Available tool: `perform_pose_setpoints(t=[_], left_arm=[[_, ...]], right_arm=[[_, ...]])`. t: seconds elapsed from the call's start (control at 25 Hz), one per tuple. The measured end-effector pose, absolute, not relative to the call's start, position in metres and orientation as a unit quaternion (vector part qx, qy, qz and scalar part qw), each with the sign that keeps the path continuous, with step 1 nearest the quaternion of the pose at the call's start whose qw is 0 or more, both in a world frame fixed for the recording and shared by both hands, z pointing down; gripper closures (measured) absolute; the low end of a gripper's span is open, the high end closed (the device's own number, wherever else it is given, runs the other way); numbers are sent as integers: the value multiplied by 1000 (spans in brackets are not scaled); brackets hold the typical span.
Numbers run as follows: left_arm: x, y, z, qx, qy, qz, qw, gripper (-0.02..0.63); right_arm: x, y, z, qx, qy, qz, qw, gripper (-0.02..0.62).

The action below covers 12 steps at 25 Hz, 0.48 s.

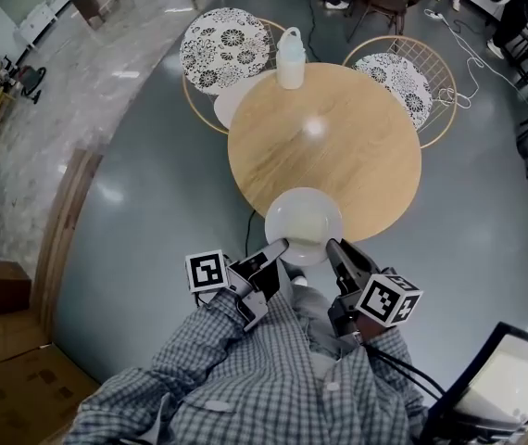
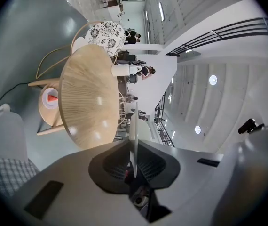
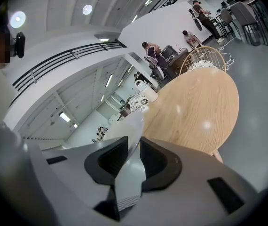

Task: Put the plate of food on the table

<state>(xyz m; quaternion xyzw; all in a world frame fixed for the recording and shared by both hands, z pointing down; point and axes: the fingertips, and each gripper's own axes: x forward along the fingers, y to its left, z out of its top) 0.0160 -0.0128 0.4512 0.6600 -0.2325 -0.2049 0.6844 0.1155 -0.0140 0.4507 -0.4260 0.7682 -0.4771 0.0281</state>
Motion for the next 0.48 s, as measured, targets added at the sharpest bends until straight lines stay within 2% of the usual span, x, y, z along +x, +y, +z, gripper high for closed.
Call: perform_pose_setpoints(t=[0.48], left_arm=[[26, -30, 478, 663, -229, -165, 694, 571]], right_arm=[[128, -26, 473, -458, 745, -484, 15, 509]])
